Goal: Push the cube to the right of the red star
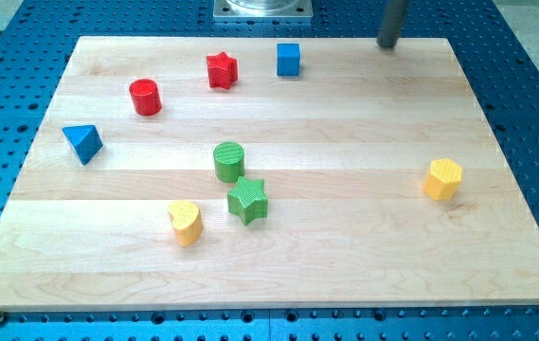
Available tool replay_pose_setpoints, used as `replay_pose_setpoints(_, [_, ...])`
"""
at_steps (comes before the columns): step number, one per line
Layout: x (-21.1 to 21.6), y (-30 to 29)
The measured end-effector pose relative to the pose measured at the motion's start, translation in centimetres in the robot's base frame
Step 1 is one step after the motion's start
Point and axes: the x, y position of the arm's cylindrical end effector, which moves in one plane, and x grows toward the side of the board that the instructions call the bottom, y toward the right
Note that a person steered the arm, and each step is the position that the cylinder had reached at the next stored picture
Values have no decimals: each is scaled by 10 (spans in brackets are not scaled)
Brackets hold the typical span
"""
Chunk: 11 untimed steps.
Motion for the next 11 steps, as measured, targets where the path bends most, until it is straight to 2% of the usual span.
replay_pose_setpoints(1, [-1,-58])
replay_pose_setpoints(2, [3,-91])
replay_pose_setpoints(4, [77,-96])
replay_pose_setpoints(5, [69,-103])
replay_pose_setpoints(6, [29,-99])
replay_pose_setpoints(8, [27,-175])
replay_pose_setpoints(10, [105,-185])
replay_pose_setpoints(11, [112,-204])
